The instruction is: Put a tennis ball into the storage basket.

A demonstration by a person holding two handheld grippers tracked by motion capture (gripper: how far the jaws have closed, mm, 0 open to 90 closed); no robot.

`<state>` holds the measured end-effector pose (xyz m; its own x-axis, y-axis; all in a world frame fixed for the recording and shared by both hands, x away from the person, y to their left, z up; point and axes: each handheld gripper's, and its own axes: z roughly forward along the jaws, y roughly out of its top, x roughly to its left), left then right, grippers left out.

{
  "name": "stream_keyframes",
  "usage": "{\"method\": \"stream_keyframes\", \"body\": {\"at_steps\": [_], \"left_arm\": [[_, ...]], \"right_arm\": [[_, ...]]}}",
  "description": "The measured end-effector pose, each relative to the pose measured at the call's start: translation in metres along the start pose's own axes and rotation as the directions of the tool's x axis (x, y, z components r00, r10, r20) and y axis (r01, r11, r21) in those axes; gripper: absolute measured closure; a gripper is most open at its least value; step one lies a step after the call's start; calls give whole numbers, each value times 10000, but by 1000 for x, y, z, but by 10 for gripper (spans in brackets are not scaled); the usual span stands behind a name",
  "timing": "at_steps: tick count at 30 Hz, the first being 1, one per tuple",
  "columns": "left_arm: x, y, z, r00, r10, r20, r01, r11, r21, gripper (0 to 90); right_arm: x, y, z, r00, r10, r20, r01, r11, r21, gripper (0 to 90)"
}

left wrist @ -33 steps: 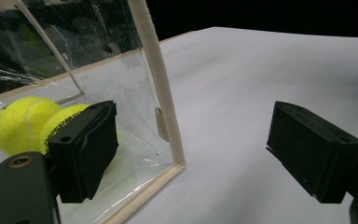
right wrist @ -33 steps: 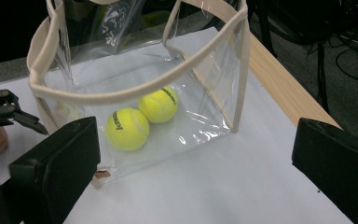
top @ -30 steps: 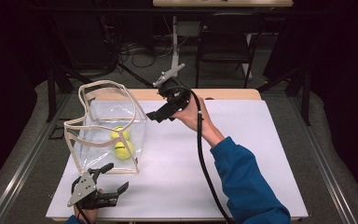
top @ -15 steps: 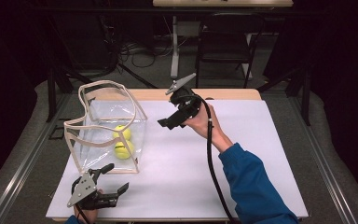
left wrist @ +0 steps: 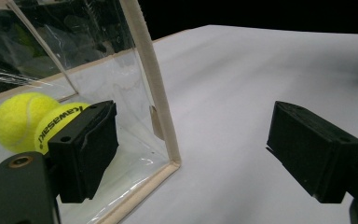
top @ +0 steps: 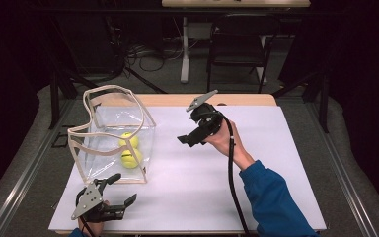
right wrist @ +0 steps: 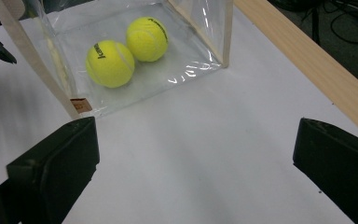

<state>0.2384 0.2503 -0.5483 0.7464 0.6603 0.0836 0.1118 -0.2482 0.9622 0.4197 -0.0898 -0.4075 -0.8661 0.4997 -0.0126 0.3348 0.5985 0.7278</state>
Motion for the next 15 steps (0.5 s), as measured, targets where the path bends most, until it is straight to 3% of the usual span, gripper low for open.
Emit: {"method": "stream_keyframes", "body": {"at_steps": [15], "left_arm": [[2,0,-1,10000,57,-70,-57,10000,0,159]], "right_arm": [[-3,-42,-4,9994,320,121,-321,9994,99,0]]}}
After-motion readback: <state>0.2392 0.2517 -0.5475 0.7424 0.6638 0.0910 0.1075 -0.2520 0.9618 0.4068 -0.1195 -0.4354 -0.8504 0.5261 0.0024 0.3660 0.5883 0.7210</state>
